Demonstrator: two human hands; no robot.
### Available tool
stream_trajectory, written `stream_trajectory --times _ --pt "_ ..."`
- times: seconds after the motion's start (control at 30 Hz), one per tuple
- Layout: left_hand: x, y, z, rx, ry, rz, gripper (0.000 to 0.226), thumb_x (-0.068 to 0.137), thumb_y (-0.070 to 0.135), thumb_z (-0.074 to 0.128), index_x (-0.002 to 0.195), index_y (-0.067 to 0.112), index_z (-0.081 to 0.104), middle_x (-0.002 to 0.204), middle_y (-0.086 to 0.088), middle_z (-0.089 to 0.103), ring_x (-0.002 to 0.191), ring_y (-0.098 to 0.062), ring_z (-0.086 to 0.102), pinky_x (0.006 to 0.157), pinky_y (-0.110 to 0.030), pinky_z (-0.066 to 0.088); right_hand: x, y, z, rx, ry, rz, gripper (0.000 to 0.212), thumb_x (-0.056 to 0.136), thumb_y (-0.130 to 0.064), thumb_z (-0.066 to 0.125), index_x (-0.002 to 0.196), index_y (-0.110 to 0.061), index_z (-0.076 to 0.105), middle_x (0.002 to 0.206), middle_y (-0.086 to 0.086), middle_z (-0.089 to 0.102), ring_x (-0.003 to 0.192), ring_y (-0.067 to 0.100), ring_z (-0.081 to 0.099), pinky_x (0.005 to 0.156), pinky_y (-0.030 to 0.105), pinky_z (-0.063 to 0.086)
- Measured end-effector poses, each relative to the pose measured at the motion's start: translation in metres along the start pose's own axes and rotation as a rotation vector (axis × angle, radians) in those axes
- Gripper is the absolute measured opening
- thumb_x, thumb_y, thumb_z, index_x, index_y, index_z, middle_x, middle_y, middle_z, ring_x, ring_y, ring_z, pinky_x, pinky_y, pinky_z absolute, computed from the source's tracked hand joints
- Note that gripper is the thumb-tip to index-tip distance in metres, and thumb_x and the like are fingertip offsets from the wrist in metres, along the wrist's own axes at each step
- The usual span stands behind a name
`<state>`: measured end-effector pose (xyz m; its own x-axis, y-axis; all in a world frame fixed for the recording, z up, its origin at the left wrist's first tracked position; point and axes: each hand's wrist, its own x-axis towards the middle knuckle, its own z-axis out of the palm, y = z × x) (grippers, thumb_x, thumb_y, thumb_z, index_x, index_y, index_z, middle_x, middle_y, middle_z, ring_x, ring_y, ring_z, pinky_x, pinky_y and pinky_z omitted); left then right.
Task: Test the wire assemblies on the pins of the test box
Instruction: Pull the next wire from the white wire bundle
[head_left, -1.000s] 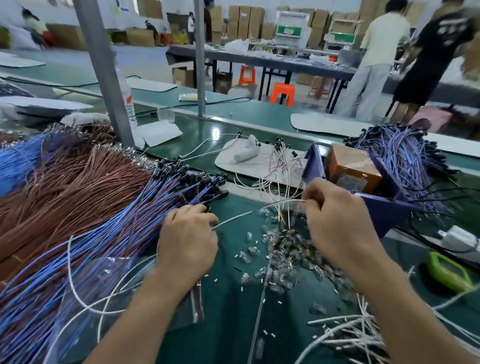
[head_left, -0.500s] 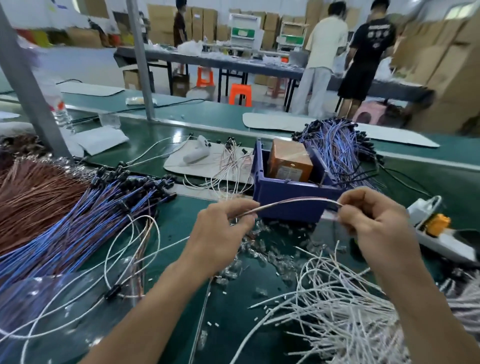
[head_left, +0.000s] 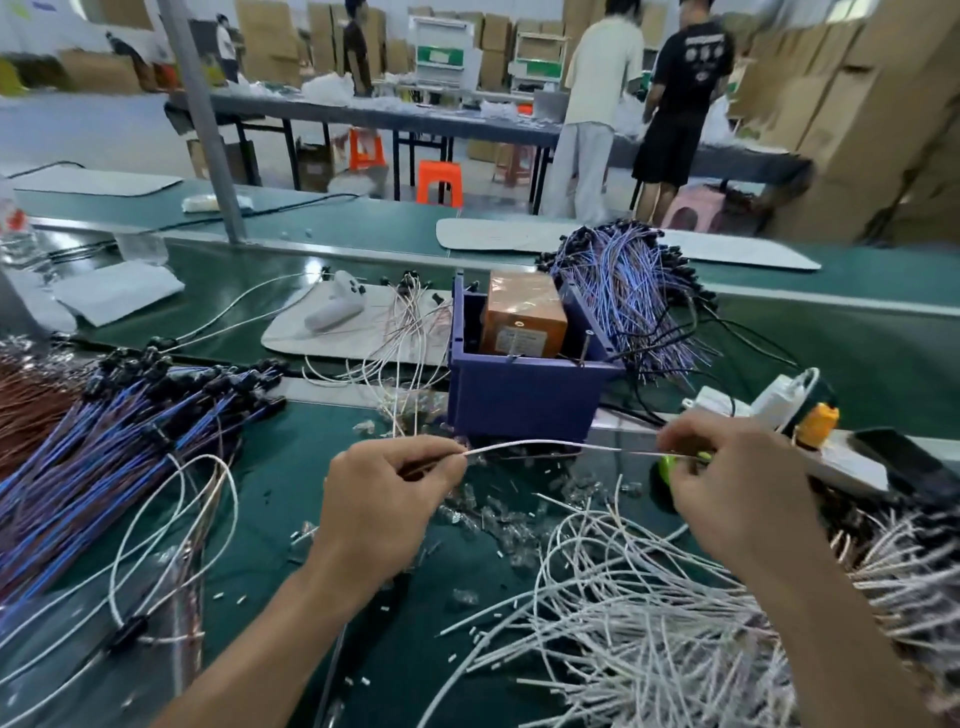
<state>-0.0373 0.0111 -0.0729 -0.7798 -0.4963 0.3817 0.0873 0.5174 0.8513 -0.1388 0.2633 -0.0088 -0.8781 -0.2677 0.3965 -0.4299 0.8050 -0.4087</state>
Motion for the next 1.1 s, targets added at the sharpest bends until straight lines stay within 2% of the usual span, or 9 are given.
stream_trajectory --times 0.17,0.23,0.37,0.5,0.63,0.8,0.9,1.0,1.1 --pt "-0.004 -0.006 0.012 0.103 -0.001 0.009 0.022 0.081 0.026 0.087 0.083 0.045 0.078 0.076 0.035 0.071 0.073 0.009 0.070 0.070 -0.009 0.053 0.004 -0.024 0.018 -0.141 -0.417 0.056 0.038 0.078 -0.001 0.063 0.081 -0.038 0.059 0.086 -0.010 0.070 0.086 0.020 0.066 0.080 0.038 0.057" --pt "-0.006 -0.007 0.013 0.119 -0.022 0.041 0.024 0.080 0.024 0.088 0.084 0.046 0.078 0.077 0.037 0.070 0.074 0.010 0.069 0.071 -0.004 0.049 0.005 -0.026 0.027 -0.096 -0.478 0.052 0.052 0.078 0.004 0.059 0.100 -0.043 0.059 0.091 -0.010 0.071 0.087 0.020 0.066 0.078 0.039 0.058" --pt "-0.010 -0.008 0.013 0.140 -0.038 0.150 0.032 0.079 0.026 0.088 0.101 0.045 0.075 0.086 0.039 0.070 0.078 0.010 0.069 0.074 -0.003 0.047 -0.002 -0.023 0.038 -0.131 -0.427 0.017 0.056 0.088 -0.009 0.061 0.131 -0.045 0.057 0.101 -0.012 0.074 0.091 0.018 0.067 0.085 0.037 0.057" --pt "-0.010 -0.008 0.013 0.219 -0.040 0.295 0.011 0.079 0.039 0.078 0.090 0.037 0.082 0.086 0.031 0.074 0.080 0.011 0.067 0.078 -0.004 0.046 -0.007 -0.024 0.043 0.021 -0.124 -0.122 0.028 0.086 -0.016 0.073 0.108 -0.034 0.075 0.095 -0.015 0.071 0.088 0.009 0.060 0.087 0.028 0.051" --pt "-0.012 -0.007 0.015 0.273 -0.047 0.419 0.016 0.082 0.045 0.072 0.087 0.034 0.082 0.084 0.023 0.076 0.076 0.008 0.067 0.073 -0.015 0.051 -0.014 -0.039 0.052 0.220 -0.288 -0.234 0.037 0.087 -0.021 0.071 0.118 -0.041 0.070 0.109 -0.028 0.060 0.105 -0.008 0.055 0.092 -0.001 0.034" --pt "-0.009 -0.007 0.006 0.348 -0.057 0.481 0.020 0.085 0.050 0.070 0.088 0.034 0.081 0.083 0.023 0.076 0.073 0.006 0.068 0.067 -0.023 0.053 -0.021 -0.043 0.064 0.343 -0.417 -0.288 0.021 0.096 -0.026 0.067 0.109 -0.042 0.071 0.085 -0.019 0.073 0.079 0.002 0.067 0.069 0.023 0.055" --pt "0.002 -0.010 -0.012 0.245 0.016 0.300 0.019 0.083 0.053 0.078 0.091 0.036 0.082 0.084 0.029 0.075 0.073 0.008 0.069 0.068 -0.017 0.053 -0.019 -0.033 0.065 0.470 -0.290 -0.163 0.021 0.095 -0.021 0.073 0.103 -0.040 0.075 0.074 -0.017 0.072 0.059 0.005 0.061 0.052 0.018 0.046" --pt "0.014 -0.013 -0.029 0.049 0.115 0.023 0.014 0.075 0.038 0.087 0.088 0.042 0.081 0.078 0.025 0.075 0.069 0.004 0.071 0.066 -0.013 0.055 -0.021 -0.032 0.064 0.551 -0.271 -0.070 0.021 0.093 -0.017 0.075 0.098 -0.037 0.080 0.075 -0.022 0.073 0.063 0.002 0.065 0.054 0.012 0.044" --pt "0.027 -0.015 -0.043 -0.305 0.178 -0.237 0.017 0.067 0.021 0.089 0.078 0.031 0.083 0.070 0.006 0.077 0.058 -0.002 0.067 0.055 -0.013 0.052 -0.021 -0.034 0.064 0.590 -0.307 -0.053 0.025 0.093 -0.018 0.075 0.093 -0.043 0.078 0.072 -0.014 0.073 0.060 0.013 0.064 0.052 0.028 0.049"
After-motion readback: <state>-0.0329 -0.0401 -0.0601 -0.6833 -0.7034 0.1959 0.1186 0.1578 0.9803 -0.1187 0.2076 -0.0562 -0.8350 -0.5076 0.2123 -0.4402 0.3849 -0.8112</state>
